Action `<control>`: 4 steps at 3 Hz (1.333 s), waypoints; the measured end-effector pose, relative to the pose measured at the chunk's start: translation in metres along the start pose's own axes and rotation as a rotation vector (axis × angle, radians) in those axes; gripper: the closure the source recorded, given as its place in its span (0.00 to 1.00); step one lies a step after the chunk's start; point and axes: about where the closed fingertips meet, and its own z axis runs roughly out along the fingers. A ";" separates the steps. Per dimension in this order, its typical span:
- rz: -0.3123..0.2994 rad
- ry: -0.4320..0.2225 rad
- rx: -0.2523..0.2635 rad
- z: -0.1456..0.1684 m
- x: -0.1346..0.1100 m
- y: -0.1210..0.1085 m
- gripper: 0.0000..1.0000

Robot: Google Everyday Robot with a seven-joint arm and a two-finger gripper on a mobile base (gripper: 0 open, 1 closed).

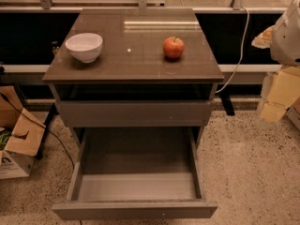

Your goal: Close middle drawer

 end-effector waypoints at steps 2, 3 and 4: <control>-0.001 -0.003 0.011 -0.002 -0.001 -0.001 0.19; 0.003 -0.040 -0.014 0.018 0.000 0.013 0.42; 0.031 -0.120 -0.079 0.077 0.009 0.048 0.73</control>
Offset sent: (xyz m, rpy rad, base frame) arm 0.0000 0.0000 0.0000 0.0000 0.0000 0.0000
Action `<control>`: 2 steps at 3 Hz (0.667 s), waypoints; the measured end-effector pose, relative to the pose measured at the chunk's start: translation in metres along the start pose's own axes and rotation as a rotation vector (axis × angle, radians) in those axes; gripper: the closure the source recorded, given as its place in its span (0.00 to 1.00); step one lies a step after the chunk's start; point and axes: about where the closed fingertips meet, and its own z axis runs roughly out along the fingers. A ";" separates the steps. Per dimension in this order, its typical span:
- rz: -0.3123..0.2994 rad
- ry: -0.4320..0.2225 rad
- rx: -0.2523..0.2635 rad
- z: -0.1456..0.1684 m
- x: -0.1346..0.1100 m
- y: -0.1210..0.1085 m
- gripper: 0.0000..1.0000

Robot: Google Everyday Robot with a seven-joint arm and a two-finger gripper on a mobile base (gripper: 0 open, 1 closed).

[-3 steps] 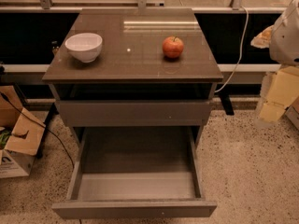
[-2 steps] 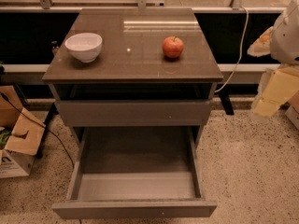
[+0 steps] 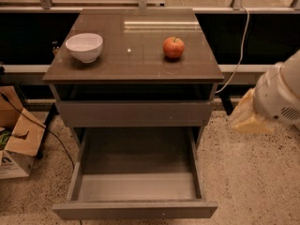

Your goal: Close middle drawer

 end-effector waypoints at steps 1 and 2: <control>0.076 -0.075 -0.021 0.050 0.025 0.018 0.96; 0.082 -0.077 -0.008 0.052 0.026 0.018 1.00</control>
Offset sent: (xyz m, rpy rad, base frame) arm -0.0098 -0.0035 -0.0521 0.0841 0.0176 -0.0457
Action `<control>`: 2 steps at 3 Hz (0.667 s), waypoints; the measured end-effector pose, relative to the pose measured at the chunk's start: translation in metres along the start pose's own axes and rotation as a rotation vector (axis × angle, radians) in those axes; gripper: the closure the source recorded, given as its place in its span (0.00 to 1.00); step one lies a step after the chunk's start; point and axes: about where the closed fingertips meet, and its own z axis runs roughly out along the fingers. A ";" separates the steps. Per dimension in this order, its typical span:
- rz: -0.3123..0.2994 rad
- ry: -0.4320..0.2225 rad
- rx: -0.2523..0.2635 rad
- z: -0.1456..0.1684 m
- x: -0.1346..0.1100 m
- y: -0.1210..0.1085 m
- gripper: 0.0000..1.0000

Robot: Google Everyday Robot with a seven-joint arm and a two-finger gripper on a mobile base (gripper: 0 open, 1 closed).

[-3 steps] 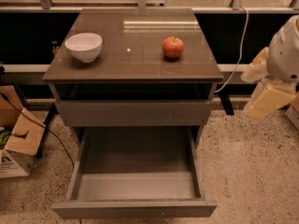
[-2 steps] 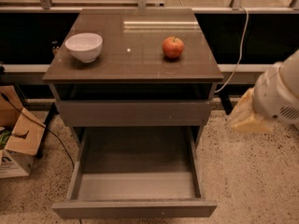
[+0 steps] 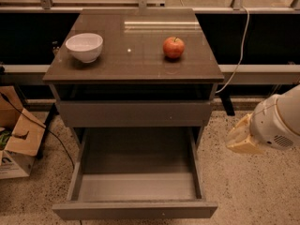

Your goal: Close middle drawer

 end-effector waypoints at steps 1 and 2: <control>-0.003 0.021 -0.005 0.012 0.000 0.006 1.00; 0.005 0.012 -0.009 0.037 0.006 0.022 1.00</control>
Offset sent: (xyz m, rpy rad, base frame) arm -0.0232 0.0245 -0.0766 0.0157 0.0203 -0.0145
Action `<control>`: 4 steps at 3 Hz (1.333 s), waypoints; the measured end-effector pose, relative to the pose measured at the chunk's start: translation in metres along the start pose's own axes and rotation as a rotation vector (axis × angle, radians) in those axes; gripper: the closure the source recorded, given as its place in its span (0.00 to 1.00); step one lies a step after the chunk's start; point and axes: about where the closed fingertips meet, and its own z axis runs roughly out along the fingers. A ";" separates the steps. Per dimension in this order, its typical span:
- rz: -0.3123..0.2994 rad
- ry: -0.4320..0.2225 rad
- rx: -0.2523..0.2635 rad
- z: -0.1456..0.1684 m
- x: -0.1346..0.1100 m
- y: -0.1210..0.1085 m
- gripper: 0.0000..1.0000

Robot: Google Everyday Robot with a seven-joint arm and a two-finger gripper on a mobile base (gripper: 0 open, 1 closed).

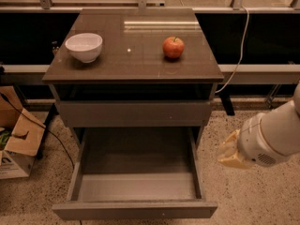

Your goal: Close middle drawer

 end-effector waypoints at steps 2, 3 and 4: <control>0.068 -0.002 -0.007 0.073 0.037 0.031 1.00; 0.141 -0.023 -0.036 0.115 0.062 0.040 1.00; 0.234 -0.044 -0.105 0.158 0.087 0.048 1.00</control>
Offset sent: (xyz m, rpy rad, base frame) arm -0.0323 0.0006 -0.1520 0.0686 0.0712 -0.1163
